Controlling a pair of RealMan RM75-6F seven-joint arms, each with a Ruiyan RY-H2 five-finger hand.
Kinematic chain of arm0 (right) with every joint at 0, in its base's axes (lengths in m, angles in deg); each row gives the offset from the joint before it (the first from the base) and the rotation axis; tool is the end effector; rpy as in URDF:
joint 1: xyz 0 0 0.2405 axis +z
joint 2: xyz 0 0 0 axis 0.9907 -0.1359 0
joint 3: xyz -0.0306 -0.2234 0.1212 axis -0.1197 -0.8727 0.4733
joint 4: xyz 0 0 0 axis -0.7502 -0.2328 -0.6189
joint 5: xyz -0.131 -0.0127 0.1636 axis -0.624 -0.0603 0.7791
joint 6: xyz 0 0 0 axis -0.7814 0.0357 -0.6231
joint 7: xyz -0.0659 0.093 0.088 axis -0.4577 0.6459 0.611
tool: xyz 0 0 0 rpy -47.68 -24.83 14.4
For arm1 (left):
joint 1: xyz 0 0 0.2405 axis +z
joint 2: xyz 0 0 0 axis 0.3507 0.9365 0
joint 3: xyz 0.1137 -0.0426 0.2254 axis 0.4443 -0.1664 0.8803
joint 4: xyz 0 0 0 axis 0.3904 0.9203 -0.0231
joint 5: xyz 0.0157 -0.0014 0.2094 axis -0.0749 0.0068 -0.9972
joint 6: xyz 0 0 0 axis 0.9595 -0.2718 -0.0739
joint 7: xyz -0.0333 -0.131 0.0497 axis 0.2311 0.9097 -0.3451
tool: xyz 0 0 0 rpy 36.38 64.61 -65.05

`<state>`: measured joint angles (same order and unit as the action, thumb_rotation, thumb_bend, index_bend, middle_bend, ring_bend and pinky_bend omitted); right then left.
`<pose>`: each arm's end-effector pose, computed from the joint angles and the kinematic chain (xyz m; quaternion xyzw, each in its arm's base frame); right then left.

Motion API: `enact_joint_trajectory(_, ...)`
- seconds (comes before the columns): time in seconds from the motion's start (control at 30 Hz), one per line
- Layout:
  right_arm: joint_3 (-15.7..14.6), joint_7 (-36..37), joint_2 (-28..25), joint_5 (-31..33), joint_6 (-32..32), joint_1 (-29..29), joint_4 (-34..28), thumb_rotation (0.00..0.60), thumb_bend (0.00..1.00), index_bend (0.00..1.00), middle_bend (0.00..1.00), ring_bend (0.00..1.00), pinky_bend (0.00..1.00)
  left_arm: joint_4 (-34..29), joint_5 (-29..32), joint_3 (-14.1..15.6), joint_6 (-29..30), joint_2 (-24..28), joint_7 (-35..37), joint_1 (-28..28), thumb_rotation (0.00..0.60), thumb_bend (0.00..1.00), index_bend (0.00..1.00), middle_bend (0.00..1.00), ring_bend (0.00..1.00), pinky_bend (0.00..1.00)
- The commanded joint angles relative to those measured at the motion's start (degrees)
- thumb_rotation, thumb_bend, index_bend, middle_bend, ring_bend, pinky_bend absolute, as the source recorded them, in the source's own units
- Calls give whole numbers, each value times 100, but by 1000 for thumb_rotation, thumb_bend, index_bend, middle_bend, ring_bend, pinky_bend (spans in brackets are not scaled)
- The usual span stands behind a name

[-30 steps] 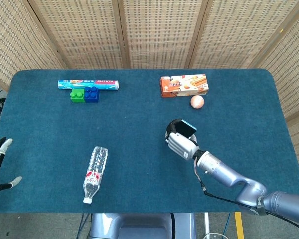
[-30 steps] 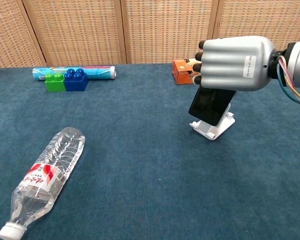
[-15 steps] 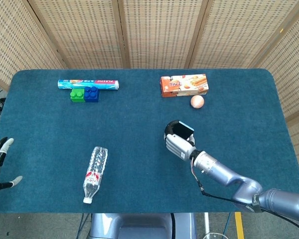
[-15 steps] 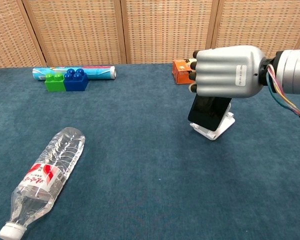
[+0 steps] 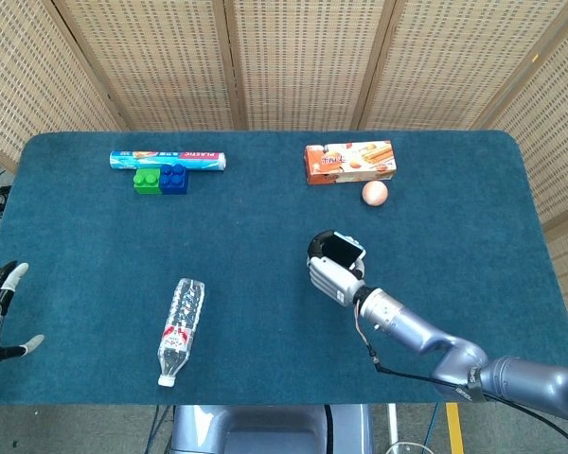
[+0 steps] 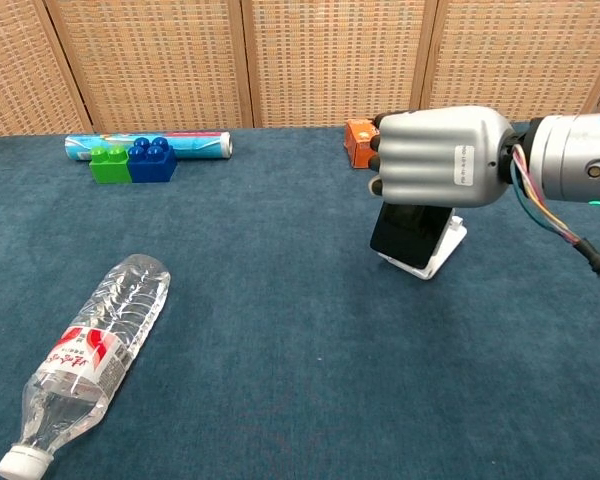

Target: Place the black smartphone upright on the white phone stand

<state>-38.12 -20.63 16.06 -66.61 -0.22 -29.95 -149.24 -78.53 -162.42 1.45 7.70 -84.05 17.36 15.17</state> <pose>-0.0982 -0.3444 0.0044 0.8090 0.3844 0.0718 0.4389 -0.3063 0.1736 0.1741 -0.5950 -0.4463 -0.3255 0.5838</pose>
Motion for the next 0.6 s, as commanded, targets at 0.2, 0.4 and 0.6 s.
enact_joint_trajectory(0.2, -103, -153, -32, 162, 92, 71, -74, 600, 646, 476, 495, 527, 434, 36, 9, 6, -31, 3, 35, -16, 600, 5, 0, 0, 0, 0)
enact_joint_trajectory(0.4, -183, -263, -117, 177, 112, 119, -114, 600, 646, 476, 495, 527, 435, 37, 3, 15, -38, 0, 31, -20, 600, 6, 0, 0, 0, 0)
enact_joint_trajectory(0.6, -282, -334, -143, 194, 132, 143, -116, 600, 646, 476, 495, 527, 434, 42, -10, 26, -48, -3, 27, -27, 600, 6, 0, 0, 0, 0)
